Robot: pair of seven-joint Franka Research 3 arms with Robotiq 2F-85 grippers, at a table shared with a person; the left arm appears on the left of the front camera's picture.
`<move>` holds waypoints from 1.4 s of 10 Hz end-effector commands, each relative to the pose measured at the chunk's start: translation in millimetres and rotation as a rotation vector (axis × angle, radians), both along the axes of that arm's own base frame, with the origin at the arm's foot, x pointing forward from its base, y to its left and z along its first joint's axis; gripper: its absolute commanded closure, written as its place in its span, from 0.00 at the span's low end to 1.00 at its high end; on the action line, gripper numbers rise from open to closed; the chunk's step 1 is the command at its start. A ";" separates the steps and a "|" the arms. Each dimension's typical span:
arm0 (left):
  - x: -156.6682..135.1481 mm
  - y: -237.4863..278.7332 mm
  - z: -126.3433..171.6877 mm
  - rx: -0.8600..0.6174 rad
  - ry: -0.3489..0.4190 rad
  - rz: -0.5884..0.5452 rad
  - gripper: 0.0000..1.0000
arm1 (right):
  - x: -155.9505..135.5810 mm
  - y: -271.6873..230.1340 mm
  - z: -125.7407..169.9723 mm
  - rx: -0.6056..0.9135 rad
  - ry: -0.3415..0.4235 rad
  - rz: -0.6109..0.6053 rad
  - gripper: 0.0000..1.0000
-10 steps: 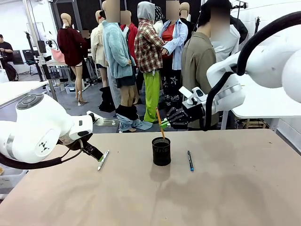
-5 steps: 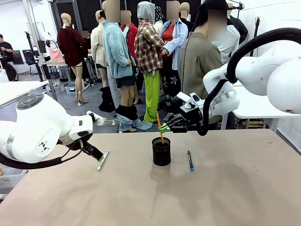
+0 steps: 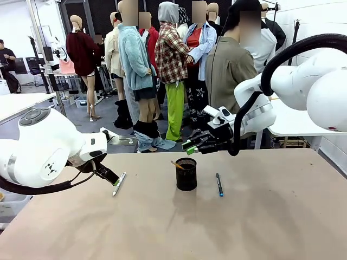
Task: Place the pens into the pen holder.
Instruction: Pick up a writing instrument from the table and place it into the Pen holder.
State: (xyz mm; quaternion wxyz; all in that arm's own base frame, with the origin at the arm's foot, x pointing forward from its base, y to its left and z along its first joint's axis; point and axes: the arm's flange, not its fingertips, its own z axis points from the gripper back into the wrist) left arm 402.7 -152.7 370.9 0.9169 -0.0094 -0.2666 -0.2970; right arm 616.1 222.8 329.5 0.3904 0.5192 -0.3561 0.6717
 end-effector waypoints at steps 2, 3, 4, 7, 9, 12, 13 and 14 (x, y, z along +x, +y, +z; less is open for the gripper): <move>0.1 1.8 0.6 -0.003 0.000 0.003 0.00 | -10.6 -12.5 14.9 -0.032 -0.018 -0.042 0.00; 0.1 1.8 0.6 -0.003 0.000 0.003 0.00 | -22.6 -26.7 25.9 -0.049 -0.029 -0.092 0.00; 0.1 1.8 0.6 -0.003 0.000 0.003 0.00 | -38.1 -45.6 37.2 -0.079 -0.053 -0.179 0.00; 0.1 1.8 0.6 -0.003 0.000 0.003 0.00 | -74.6 -99.0 65.9 -0.172 -0.030 -0.468 0.00; 0.1 1.8 0.6 -0.003 0.000 0.003 0.00 | -88.6 -110.0 78.7 -0.260 0.139 -0.591 0.00; 0.1 1.8 0.6 -0.003 0.000 0.003 0.00 | -71.0 -108.6 114.6 -0.514 0.493 -0.756 0.00; 0.1 1.8 0.6 -0.003 0.000 0.003 0.00 | -66.3 -100.3 122.8 -0.623 0.635 -0.829 0.00; 0.1 1.8 0.6 -0.003 0.000 0.003 0.00 | -60.8 -87.8 129.8 -0.786 0.707 -0.906 0.00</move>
